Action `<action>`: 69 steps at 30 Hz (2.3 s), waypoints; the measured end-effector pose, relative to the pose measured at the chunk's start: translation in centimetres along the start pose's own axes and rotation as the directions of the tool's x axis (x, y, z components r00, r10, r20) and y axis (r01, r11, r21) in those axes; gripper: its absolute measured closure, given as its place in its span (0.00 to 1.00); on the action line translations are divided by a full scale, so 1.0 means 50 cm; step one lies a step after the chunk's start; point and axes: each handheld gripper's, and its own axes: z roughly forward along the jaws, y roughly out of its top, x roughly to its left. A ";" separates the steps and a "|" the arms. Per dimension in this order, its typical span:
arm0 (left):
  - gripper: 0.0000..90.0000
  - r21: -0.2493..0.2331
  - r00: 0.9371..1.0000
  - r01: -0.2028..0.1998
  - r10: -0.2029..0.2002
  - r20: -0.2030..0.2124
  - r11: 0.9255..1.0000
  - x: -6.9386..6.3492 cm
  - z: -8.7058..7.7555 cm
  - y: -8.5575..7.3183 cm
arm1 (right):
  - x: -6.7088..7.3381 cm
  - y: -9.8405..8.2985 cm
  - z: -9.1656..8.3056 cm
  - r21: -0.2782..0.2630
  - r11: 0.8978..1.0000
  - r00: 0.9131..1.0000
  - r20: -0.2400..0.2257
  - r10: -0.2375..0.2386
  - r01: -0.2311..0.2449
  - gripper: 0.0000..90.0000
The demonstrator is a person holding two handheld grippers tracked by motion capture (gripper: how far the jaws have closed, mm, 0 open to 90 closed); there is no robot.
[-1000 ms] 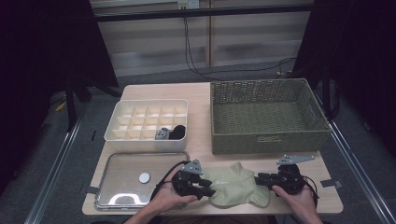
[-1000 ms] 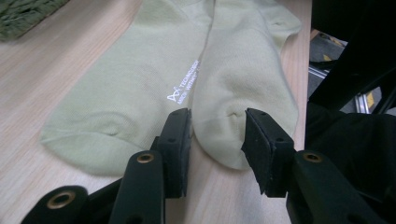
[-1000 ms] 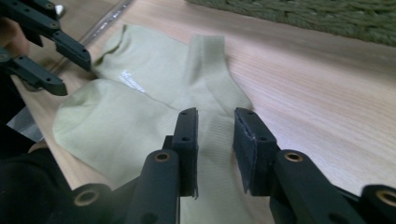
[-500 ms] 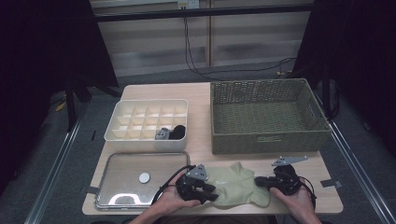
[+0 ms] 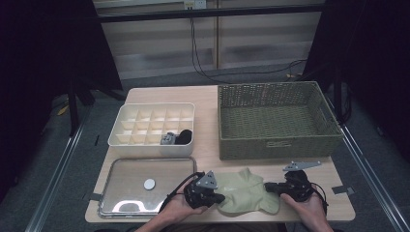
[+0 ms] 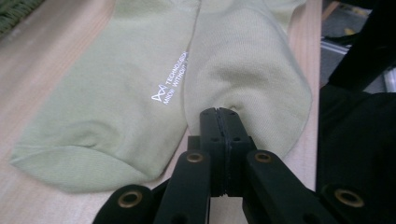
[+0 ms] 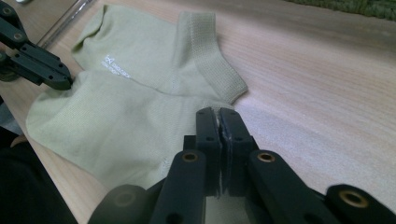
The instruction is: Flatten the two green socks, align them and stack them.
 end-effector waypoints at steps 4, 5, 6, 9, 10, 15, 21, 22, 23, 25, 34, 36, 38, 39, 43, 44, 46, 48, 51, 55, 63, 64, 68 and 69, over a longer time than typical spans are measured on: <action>1.00 -0.019 0.999 0.019 -0.018 0.032 1.000 0.007 -0.015 0.001 | 0.000 0.000 -0.005 -0.022 1.000 1.000 -0.015 0.000 -0.001 0.98; 1.00 -0.057 0.998 0.049 -0.047 0.043 0.997 0.009 -0.023 0.003 | 0.000 0.001 -0.008 -0.032 0.999 1.000 -0.019 0.005 -0.005 0.98; 1.00 -0.057 0.998 0.049 -0.047 0.043 0.997 0.009 -0.023 0.003 | 0.000 0.001 -0.008 -0.032 0.999 1.000 -0.019 0.005 -0.005 0.98; 1.00 -0.095 0.997 0.063 -0.059 0.043 0.993 0.015 -0.041 0.005 | 0.002 0.003 -0.019 -0.075 0.997 0.999 -0.038 0.009 -0.011 0.98; 1.00 -0.113 0.998 0.063 -0.059 0.038 0.992 0.020 -0.056 0.008 | 0.003 0.004 -0.022 -0.084 0.996 0.999 -0.043 0.008 -0.012 0.98; 1.00 -0.148 0.996 0.087 -0.085 0.016 0.985 0.042 -0.085 0.007 | 0.007 0.017 -0.031 -0.120 0.992 0.998 -0.065 0.019 -0.027 0.98; 1.00 -0.167 0.994 0.099 -0.104 -0.020 0.981 0.061 -0.106 0.003 | 0.020 0.056 -0.018 -0.135 0.991 0.998 -0.069 0.004 -0.013 0.98; 1.00 -0.171 0.993 0.105 -0.112 -0.029 0.980 0.066 -0.107 0.001 | 0.020 0.056 -0.018 -0.135 0.991 0.998 -0.069 0.004 -0.013 0.98; 1.00 -0.168 0.992 0.113 -0.122 -0.042 0.979 0.074 -0.110 -0.002 | 0.023 0.069 -0.012 -0.130 0.991 0.997 -0.072 0.004 -0.013 0.98; 1.00 -0.165 0.991 0.115 -0.125 -0.052 0.980 0.081 -0.111 -0.005 | 0.024 0.081 -0.007 -0.132 0.991 0.997 -0.072 -0.007 -0.003 0.98; 1.00 -0.139 0.986 0.134 -0.146 -0.080 0.981 0.100 -0.103 -0.014 | 0.020 0.099 0.033 -0.096 0.995 0.998 -0.067 -0.001 -0.005 0.98; 1.00 -0.150 0.985 0.143 -0.156 -0.080 0.978 0.103 -0.101 -0.013 | 0.015 0.097 0.040 -0.082 0.997 0.999 -0.053 0.000 -0.004 0.98; 1.00 -0.150 0.985 0.139 -0.152 -0.081 0.979 0.104 -0.098 -0.011 | 0.009 0.093 0.044 -0.080 0.997 0.998 -0.055 0.005 -0.009 0.98; 1.00 -0.146 0.986 0.137 -0.150 -0.078 0.980 0.105 -0.097 -0.010 | 0.007 0.092 0.046 -0.077 0.997 0.998 -0.055 0.013 -0.017 0.98; 0.99 -0.154 0.983 0.148 -0.162 -0.085 0.977 0.106 -0.084 -0.011 | 0.000 0.083 0.052 -0.068 0.998 0.999 -0.037 0.013 -0.015 0.93; 0.97 -0.143 0.983 0.149 -0.163 -0.088 0.978 0.108 -0.085 -0.010 | -0.001 0.082 0.051 -0.068 0.998 0.999 -0.037 0.015 -0.017 0.91; 0.94 -0.143 0.982 0.152 -0.166 -0.085 0.978 0.108 -0.086 -0.009 | 0.000 0.079 0.044 -0.079 0.997 0.999 -0.029 0.013 -0.016 0.89; 0.92 -0.153 0.985 0.140 -0.154 -0.082 0.978 0.105 -0.087 -0.007 | 0.001 0.078 0.040 -0.088 0.996 1.000 -0.028 0.010 -0.012 0.88; 0.88 -0.148 0.988 0.132 -0.142 -0.063 0.980 0.098 -0.083 -0.003 | 0.005 0.072 0.026 -0.107 0.994 1.000 -0.021 0.011 -0.013 0.86; 0.89 -0.098 0.994 0.104 -0.106 -0.017 0.990 0.085 -0.055 0.001 | 0.025 0.055 0.012 -0.088 0.996 0.997 -0.075 -0.006 0.000 0.91; 0.89 -0.036 0.995 0.099 -0.099 -0.013 0.994 0.077 -0.018 -0.004 | 0.056 0.034 0.042 -0.002 0.999 0.989 -0.136 -0.051 0.051 0.89; 0.89 -0.039 0.995 0.100 -0.101 -0.013 0.994 0.077 -0.018 -0.004 | 0.058 0.034 0.047 0.007 0.999 0.989 -0.139 -0.051 0.052 0.86; 0.88 -0.050 0.994 0.108 -0.109 -0.015 0.993 0.074 -0.017 -0.005 | 0.064 0.034 0.059 0.030 0.996 0.987 -0.140 -0.075 0.080 0.83; 0.88 -0.044 0.994 0.106 -0.107 -0.019 0.993 0.074 -0.017 -0.005 | 0.067 0.033 0.062 0.036 0.995 0.986 -0.139 -0.087 0.093 0.81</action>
